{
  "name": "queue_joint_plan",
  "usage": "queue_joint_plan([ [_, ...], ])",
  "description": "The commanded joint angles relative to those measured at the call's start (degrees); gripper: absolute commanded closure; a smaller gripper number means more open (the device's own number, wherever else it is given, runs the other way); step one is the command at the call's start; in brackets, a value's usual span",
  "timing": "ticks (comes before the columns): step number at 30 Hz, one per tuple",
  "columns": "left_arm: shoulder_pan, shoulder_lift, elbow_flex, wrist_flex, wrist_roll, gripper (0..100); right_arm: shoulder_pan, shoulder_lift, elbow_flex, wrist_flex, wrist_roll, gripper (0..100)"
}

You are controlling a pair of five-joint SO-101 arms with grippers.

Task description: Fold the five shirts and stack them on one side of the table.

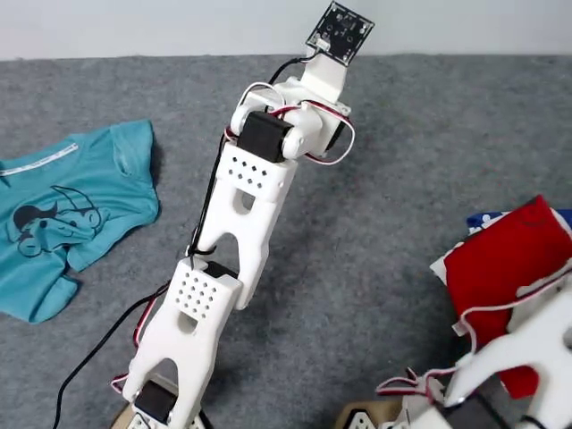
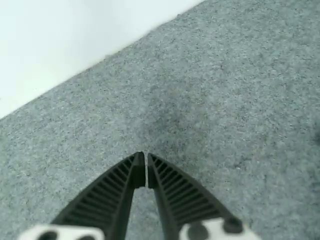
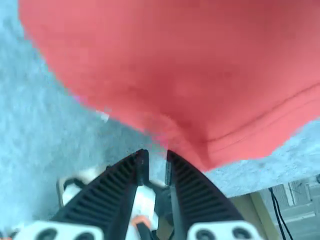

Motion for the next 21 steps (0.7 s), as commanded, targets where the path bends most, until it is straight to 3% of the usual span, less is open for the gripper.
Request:
queue_joint_plan([
  [1,-0.09,-0.35,-0.57,0.26,-0.79,99,0.84,-7.43,4.92,1.98,3.16,93.8],
  [7,0.09,-0.35,-0.57,0.26,-0.79,99,0.66,-19.12,3.16,0.04,2.9,93.8],
  [10,0.09,-0.35,-0.57,0.26,-0.79,99,0.84,-22.2,0.26,-5.05,-1.23,93.8],
  [17,0.0,-0.35,-0.57,0.26,-0.79,99,0.66,-16.22,-0.44,-14.46,-10.02,93.8],
  [21,-0.09,-0.35,-0.57,0.26,-0.79,99,0.66,-13.76,-1.32,-14.29,-12.66,93.8],
])
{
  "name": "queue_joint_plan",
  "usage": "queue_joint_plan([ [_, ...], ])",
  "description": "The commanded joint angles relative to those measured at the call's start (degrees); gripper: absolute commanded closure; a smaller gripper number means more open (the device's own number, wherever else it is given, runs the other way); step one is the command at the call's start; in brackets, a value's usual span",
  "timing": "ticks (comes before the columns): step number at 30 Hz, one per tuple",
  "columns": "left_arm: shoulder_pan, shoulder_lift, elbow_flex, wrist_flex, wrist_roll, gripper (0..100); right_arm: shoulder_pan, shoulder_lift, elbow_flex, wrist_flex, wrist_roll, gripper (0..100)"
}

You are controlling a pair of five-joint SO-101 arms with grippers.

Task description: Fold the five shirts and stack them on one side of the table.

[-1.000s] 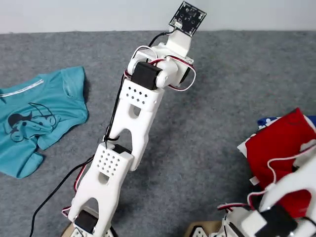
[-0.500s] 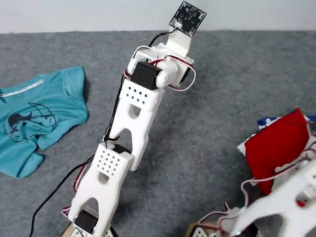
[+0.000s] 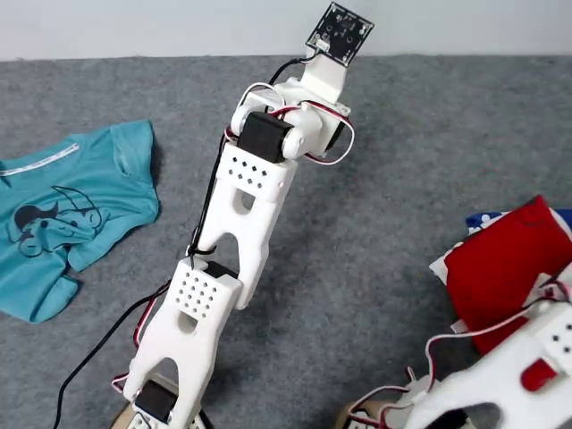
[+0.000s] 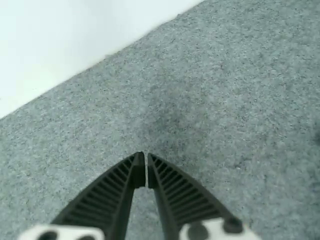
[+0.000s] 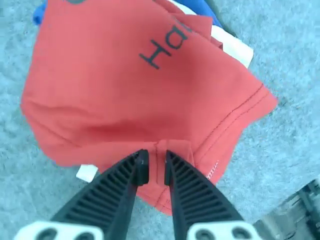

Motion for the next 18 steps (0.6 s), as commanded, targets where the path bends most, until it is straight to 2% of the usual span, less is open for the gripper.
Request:
queue_joint_plan([
  [1,-0.09,-0.35,-0.57,0.26,-0.79,99,0.48,0.4,-4.13,1.71,-1.49,93.8],
  [5,-0.09,-0.35,-0.4,0.26,-0.79,99,0.4,-4.62,-13.01,12.79,1.32,93.6],
  [8,-0.09,-0.35,-0.4,0.26,-0.79,99,0.31,-8.4,-17.85,15.6,4.66,92.8],
  [10,-0.09,-0.35,-0.4,0.26,-0.79,99,0.31,-9.1,-17.58,16.04,7.74,88.7],
  [14,-0.09,-0.35,-0.4,0.26,-0.79,99,0.31,-9.1,-8.7,16.22,12.4,80.3],
  [18,0.09,-0.26,-0.4,0.26,-0.79,99,0.13,-9.1,1.14,10.24,12.48,80.0],
])
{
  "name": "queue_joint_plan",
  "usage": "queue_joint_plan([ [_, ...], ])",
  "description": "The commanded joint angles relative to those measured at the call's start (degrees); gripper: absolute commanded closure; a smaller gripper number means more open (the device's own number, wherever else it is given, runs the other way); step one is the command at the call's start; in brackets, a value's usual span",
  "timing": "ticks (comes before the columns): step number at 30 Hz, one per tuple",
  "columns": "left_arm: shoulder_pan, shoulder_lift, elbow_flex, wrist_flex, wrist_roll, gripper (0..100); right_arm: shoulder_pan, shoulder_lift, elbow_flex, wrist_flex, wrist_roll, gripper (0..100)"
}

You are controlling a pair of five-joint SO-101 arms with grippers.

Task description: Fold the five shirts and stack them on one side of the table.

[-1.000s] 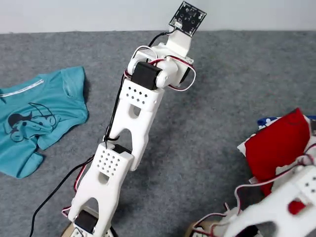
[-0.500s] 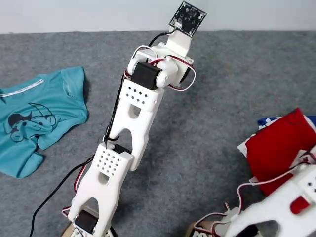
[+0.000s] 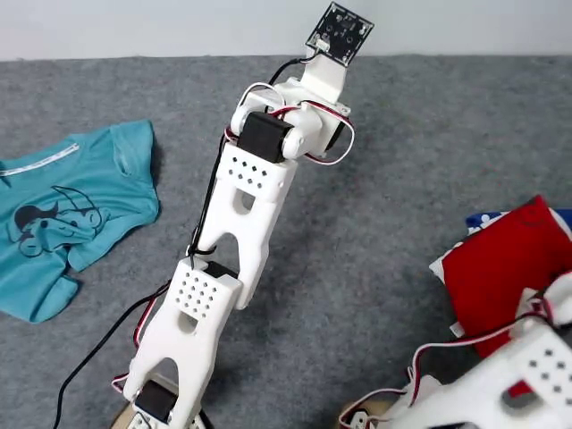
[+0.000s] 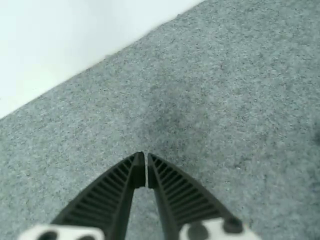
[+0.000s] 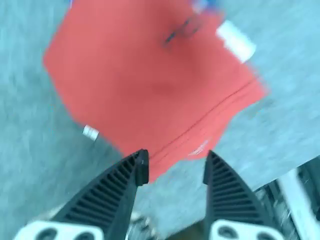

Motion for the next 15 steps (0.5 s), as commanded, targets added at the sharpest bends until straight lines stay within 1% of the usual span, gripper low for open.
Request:
queue_joint_plan([
  [1,0.18,-0.09,-0.4,0.26,-0.79,99,0.13,-0.84,6.15,-7.6,-0.97,80.0],
  [3,0.35,0.88,-0.4,0.26,-0.79,99,-0.92,-0.75,9.41,-17.71,-3.96,80.1],
  [6,0.44,2.9,-0.48,0.26,-0.79,99,-5.76,1.45,13.71,-29.85,-8.26,80.1],
  [10,0.44,4.22,-0.57,0.26,-0.79,99,-10.51,7.6,13.45,-40.4,-13.19,80.1],
  [12,0.44,4.57,-0.57,0.26,-0.79,99,-11.12,12.26,13.01,-45.67,-13.63,80.1],
  [15,0.44,4.66,-0.57,0.26,-0.79,99,-11.03,22.99,12.13,-53.32,-13.45,80.1],
])
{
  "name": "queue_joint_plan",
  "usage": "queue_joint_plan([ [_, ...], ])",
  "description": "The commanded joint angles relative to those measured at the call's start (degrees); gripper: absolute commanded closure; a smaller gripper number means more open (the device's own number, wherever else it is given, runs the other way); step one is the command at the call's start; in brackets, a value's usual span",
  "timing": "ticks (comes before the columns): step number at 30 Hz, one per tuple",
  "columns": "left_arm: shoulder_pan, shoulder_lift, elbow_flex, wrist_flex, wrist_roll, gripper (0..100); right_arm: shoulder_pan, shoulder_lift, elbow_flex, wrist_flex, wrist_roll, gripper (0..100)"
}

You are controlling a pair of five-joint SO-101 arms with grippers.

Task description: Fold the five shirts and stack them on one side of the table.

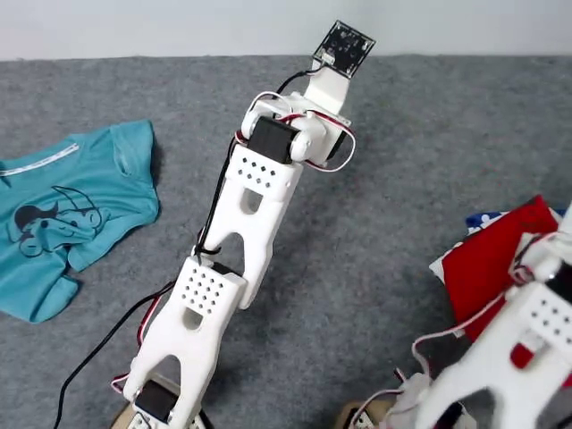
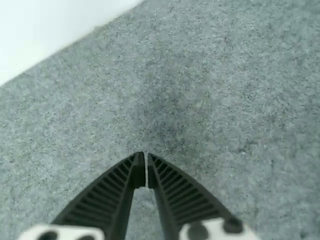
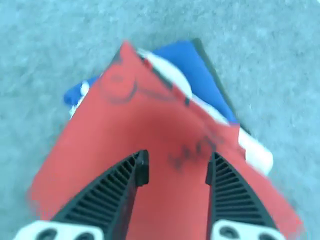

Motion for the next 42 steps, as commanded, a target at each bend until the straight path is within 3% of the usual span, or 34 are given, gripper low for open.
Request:
queue_joint_plan([
  [1,0.44,-0.53,-0.57,0.26,-0.79,99,-0.66,12.35,-2.46,-9.01,-0.7,80.1],
  [8,0.35,-0.53,-0.57,0.26,-0.79,99,2.42,43.38,-22.95,-13.32,-4.4,80.1],
  [15,0.35,-0.53,-0.57,0.26,-0.79,99,4.35,63.6,-53.36,6.64,-5.36,80.1],
  [27,-3.25,-3.6,-5.32,0.18,-0.79,98,5.67,52.53,-78.77,42.07,-5.89,80.1],
  [32,-11.78,-9.85,-4.97,0.44,-0.79,98,6.11,44.35,-79.56,48.66,-5.36,79.8],
  [35,-19.69,-11.78,-4.88,4.57,-0.79,97,6.73,39.6,-77.01,48.92,-5.27,79.9],
  [39,-33.41,-11.16,-4.88,10.9,-0.44,88,8.57,36.0,-74.02,48.84,-4.84,79.8],
  [42,-45.54,-8.44,-4.88,10.81,-0.26,85,10.95,34.24,-73.85,48.84,-6.51,79.8],
])
